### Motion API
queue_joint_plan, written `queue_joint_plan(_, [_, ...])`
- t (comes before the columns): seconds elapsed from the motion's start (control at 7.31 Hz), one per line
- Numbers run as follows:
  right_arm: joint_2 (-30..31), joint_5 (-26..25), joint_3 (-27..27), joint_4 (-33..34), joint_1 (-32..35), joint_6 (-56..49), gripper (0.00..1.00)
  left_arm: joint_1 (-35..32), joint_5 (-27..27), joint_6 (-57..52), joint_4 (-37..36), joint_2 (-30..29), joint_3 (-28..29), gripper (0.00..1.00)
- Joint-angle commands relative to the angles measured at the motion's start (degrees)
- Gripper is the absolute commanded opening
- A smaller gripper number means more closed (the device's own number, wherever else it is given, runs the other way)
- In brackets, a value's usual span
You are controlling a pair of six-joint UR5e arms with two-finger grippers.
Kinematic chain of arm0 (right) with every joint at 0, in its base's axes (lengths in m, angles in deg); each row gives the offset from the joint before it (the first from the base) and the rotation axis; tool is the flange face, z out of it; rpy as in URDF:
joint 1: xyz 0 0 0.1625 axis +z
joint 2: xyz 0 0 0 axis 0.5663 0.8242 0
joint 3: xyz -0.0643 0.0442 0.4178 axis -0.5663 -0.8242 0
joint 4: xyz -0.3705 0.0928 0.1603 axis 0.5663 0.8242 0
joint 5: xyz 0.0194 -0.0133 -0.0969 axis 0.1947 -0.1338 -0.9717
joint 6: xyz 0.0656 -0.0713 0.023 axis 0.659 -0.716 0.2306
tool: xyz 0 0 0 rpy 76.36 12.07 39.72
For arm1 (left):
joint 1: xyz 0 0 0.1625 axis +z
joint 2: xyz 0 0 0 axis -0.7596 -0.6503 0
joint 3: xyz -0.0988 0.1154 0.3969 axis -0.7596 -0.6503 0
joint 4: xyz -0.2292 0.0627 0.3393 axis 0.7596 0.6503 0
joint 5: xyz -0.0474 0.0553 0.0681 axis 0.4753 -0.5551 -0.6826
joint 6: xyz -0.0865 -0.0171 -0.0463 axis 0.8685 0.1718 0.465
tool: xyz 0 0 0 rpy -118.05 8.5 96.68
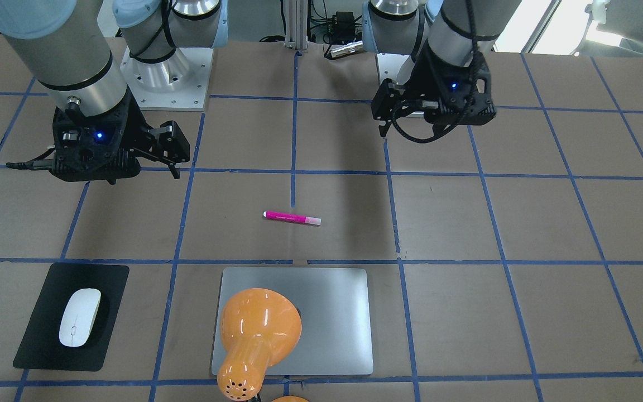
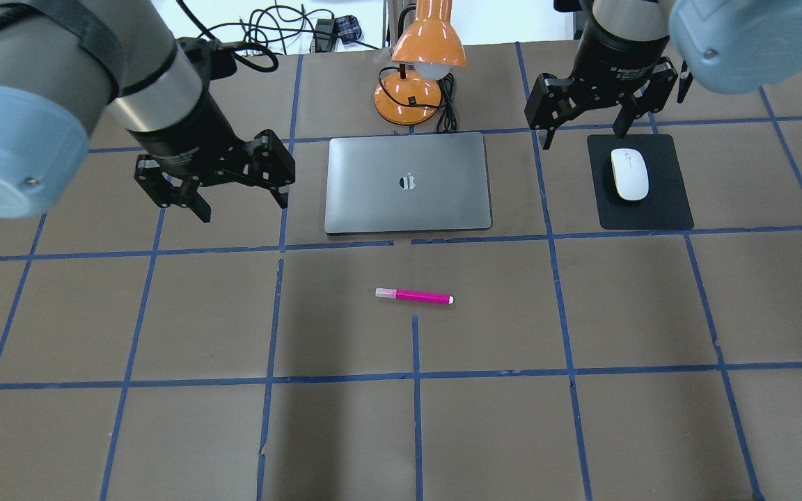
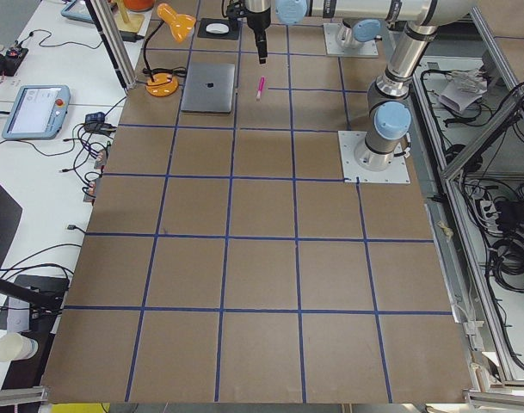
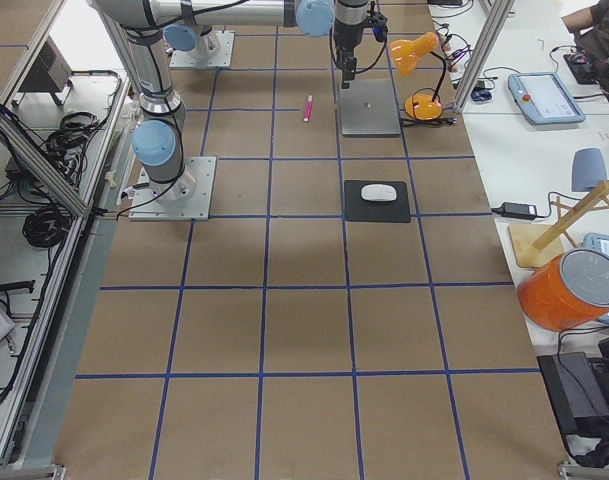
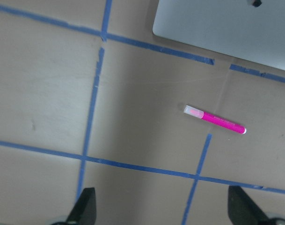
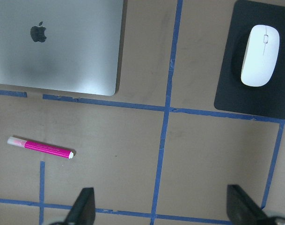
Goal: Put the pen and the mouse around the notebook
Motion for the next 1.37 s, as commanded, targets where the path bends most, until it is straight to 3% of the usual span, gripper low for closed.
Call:
queue_joint_plan(0.0, [0.0, 0.0, 0.0, 0.0, 0.0, 0.1, 1.00, 3.0, -0.2, -5.7, -0.1, 2.0, 0.2, 1.00])
queue_joint_plan(0.27, [0.0, 0.0, 0.0, 0.0, 0.0, 0.0, 1.00, 3.6, -0.8, -5.9, -0.6, 2.0, 0.3, 1.00])
queue_joint_plan(0.55, [-0.1, -0.1, 0.0, 0.0, 0.0, -0.4, 1.00, 3.5, -4.9, -6.1, -2.2, 2.0, 0.3, 1.00])
queue_joint_plan(1.23, [-0.1, 0.0, 0.2, 0.0, 0.0, -0.1, 1.00, 3.4, -4.3, -5.1, -2.2, 2.0, 0.3, 1.00])
